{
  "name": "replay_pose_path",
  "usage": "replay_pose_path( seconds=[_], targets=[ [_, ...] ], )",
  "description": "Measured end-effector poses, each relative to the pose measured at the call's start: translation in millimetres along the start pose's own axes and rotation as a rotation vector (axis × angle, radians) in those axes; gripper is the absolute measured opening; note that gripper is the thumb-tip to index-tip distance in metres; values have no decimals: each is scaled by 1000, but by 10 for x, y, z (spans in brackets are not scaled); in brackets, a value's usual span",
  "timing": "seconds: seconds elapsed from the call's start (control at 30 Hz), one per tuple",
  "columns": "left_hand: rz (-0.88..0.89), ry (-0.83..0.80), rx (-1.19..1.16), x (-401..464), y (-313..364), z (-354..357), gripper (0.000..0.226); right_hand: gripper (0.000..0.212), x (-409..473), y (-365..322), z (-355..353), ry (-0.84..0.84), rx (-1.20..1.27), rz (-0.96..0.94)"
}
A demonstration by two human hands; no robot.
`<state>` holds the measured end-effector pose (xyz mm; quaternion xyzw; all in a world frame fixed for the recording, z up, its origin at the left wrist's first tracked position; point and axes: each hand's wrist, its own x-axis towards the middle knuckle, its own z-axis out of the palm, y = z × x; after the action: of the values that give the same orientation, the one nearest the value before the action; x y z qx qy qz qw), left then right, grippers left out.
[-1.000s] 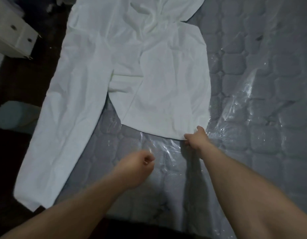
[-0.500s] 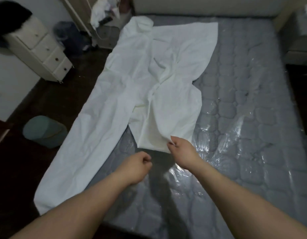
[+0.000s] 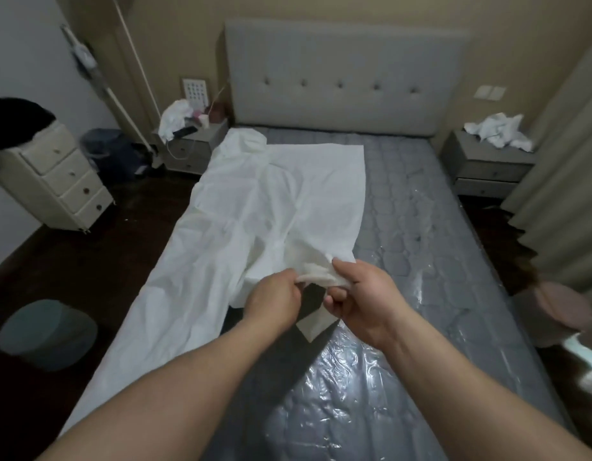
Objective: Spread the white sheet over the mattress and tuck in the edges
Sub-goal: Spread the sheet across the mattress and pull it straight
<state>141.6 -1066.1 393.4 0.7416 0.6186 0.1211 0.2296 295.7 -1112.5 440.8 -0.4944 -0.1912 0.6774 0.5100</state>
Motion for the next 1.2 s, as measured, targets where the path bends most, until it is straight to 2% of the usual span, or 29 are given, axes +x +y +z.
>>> replay_pose_path(
  seconds=[0.07,0.17,0.23,0.3,0.37,0.43,0.5,0.6,0.73,0.8,0.9,1.07,1.13,1.2],
  targets=[
    [-30,70,-71,71,24,-181,32,12,-68,47,-87,-35,-85,-48],
    [23,107,-86,187,139,-424,28,48,-131,156,-226,-69,-318,-135],
    [92,112,-92,212,276,-564,27,61,-65,276,-279,37,-514,-186],
    [141,150,-87,239,411,-680,26,57,41,349,-327,242,-758,-213],
    [163,189,-101,278,504,-777,26,31,93,349,-320,361,-846,-187],
    [157,172,-192,301,555,-833,24,18,59,240,-225,305,-588,-119],
    [140,128,-280,259,577,-821,26,22,-5,26,-113,252,-286,-91],
    [113,114,-299,29,554,-626,45,28,-144,-405,15,127,-26,-156],
    [111,-80,-286,-315,466,-260,92,17,-292,-773,142,65,249,-181],
    [62,-84,-222,-318,413,-58,80,19,-323,-821,174,44,358,-157],
    [-64,-86,-219,-273,367,73,41,26,-384,-876,229,-18,405,-148],
    [-195,-78,-312,-285,397,-320,26,31,-335,-1007,-65,54,353,-309],
    [-261,-34,-592,-292,531,-611,26,31,-326,-999,-249,96,193,-340],
    [-267,-28,-871,-270,718,-893,28,31,-358,-825,-315,49,-14,-260]
  ],
)
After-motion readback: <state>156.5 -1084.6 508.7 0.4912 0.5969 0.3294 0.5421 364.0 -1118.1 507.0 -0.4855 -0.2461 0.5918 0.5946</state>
